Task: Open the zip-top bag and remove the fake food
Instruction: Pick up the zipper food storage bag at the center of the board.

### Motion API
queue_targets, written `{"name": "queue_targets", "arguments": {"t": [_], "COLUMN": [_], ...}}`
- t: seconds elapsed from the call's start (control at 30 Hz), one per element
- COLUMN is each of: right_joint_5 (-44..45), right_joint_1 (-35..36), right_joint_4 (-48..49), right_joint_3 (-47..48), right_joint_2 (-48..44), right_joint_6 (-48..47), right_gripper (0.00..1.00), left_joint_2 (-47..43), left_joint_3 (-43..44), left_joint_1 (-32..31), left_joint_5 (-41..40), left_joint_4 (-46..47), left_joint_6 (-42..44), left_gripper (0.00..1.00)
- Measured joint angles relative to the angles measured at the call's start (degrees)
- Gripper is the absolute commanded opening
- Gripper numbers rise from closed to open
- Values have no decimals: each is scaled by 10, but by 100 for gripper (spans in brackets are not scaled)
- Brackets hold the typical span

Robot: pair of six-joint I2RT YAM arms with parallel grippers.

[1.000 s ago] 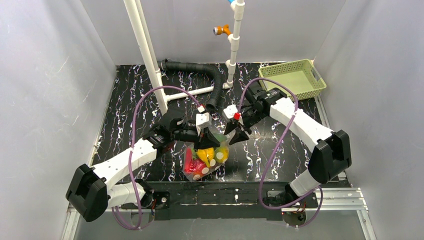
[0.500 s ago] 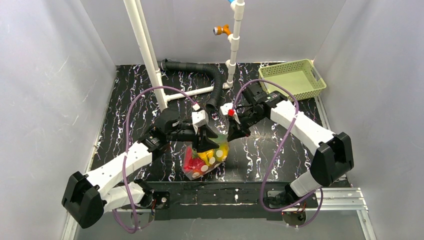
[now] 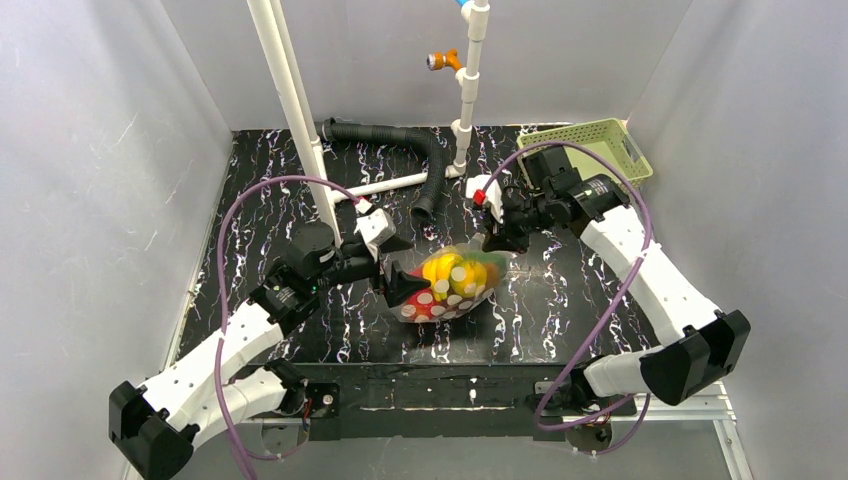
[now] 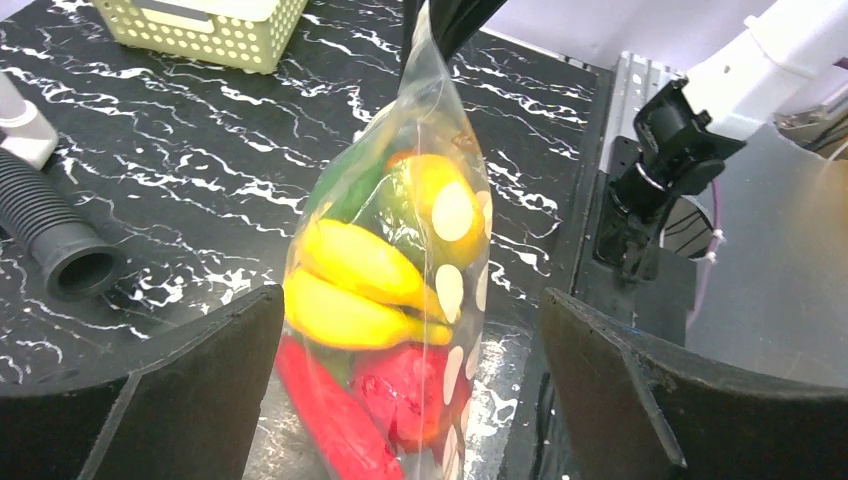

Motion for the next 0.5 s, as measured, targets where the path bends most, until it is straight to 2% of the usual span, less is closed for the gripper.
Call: {"name": "queue_targets", "arguments": {"t": [0.13, 0.3, 0.5], "right_joint_5": [36, 66, 67], "right_joint_1": [4, 31, 69], "right_joint_4": [-37, -96, -108], "right_joint_3": [50, 157, 168], "right_joint_2": [9, 66, 89], "right_joint_6": [29, 63, 86], "right_gripper": [1, 1, 1], "left_joint_2": [14, 51, 95], "left_joint_3": [16, 34, 32], "left_joint_1": [2, 2, 1], "left_joint_5": [-9, -8, -9], "left_joint_4": [-14, -3, 71], "left_joint_6": [5, 15, 53], "left_gripper": [98, 98, 98]}}
